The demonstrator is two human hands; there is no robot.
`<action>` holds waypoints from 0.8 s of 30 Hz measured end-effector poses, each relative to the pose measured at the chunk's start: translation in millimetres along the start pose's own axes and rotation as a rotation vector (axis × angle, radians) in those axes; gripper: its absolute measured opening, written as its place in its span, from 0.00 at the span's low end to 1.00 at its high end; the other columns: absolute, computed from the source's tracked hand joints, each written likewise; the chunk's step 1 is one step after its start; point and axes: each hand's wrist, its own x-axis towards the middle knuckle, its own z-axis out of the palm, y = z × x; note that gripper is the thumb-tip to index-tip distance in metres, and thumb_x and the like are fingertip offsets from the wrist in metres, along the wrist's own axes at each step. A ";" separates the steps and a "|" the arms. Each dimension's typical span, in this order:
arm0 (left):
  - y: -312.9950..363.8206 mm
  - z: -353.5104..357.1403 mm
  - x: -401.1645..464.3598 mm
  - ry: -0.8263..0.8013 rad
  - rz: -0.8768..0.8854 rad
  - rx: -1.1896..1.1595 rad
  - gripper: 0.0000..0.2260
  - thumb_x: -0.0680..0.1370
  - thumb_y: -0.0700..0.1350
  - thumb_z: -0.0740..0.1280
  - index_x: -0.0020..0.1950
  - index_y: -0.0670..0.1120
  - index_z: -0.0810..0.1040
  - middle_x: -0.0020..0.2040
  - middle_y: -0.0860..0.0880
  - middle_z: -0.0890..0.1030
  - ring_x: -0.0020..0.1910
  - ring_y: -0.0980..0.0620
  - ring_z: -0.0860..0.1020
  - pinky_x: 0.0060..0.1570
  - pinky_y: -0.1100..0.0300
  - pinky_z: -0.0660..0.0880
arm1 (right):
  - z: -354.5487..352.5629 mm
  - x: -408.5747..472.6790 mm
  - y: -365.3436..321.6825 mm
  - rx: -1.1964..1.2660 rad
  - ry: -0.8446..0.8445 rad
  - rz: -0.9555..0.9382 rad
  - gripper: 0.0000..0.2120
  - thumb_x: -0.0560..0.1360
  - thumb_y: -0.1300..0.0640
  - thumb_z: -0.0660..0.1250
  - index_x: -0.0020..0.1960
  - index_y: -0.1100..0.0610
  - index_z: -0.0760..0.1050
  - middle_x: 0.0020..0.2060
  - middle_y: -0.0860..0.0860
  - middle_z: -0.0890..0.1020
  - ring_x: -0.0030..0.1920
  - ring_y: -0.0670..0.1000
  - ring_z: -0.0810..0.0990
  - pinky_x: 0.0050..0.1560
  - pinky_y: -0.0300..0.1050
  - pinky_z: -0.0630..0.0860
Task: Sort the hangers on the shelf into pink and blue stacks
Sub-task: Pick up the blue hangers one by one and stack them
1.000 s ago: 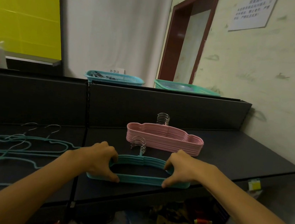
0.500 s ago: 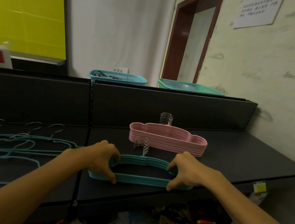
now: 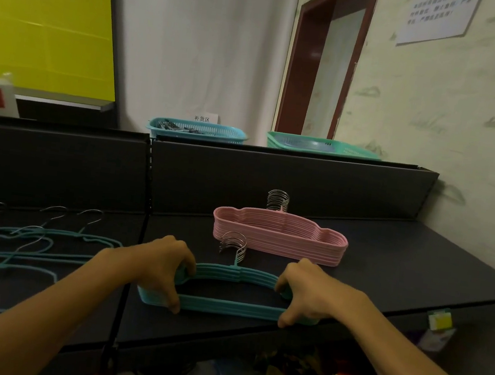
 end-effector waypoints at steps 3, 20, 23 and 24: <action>0.0 -1.2 1.4 0.010 0.002 0.013 0.33 0.62 0.61 0.77 0.65 0.56 0.72 0.56 0.55 0.68 0.58 0.53 0.66 0.56 0.59 0.72 | -4.4 2.9 -0.3 0.006 -0.010 -0.015 0.34 0.64 0.45 0.79 0.65 0.57 0.75 0.60 0.52 0.76 0.58 0.52 0.75 0.57 0.47 0.78; 1.9 6.2 -12.8 0.021 -0.052 -0.140 0.32 0.65 0.60 0.76 0.66 0.60 0.69 0.63 0.57 0.69 0.61 0.56 0.65 0.63 0.59 0.66 | 2.7 1.3 3.8 0.014 0.004 -0.069 0.37 0.65 0.46 0.79 0.69 0.54 0.70 0.63 0.52 0.73 0.61 0.54 0.72 0.59 0.49 0.75; 5.1 6.6 -20.1 0.048 -0.063 -0.152 0.38 0.60 0.66 0.74 0.68 0.61 0.67 0.65 0.57 0.68 0.63 0.56 0.64 0.65 0.58 0.64 | 3.6 -4.2 4.2 0.035 -0.008 -0.071 0.36 0.67 0.47 0.77 0.71 0.52 0.68 0.64 0.53 0.70 0.62 0.55 0.71 0.60 0.50 0.74; 7.7 7.4 -24.2 0.079 -0.062 -0.165 0.41 0.58 0.68 0.71 0.69 0.60 0.66 0.65 0.59 0.68 0.62 0.58 0.64 0.65 0.60 0.62 | 3.5 -6.0 4.0 0.048 -0.014 -0.077 0.36 0.67 0.47 0.77 0.71 0.52 0.68 0.65 0.53 0.70 0.62 0.55 0.71 0.61 0.50 0.74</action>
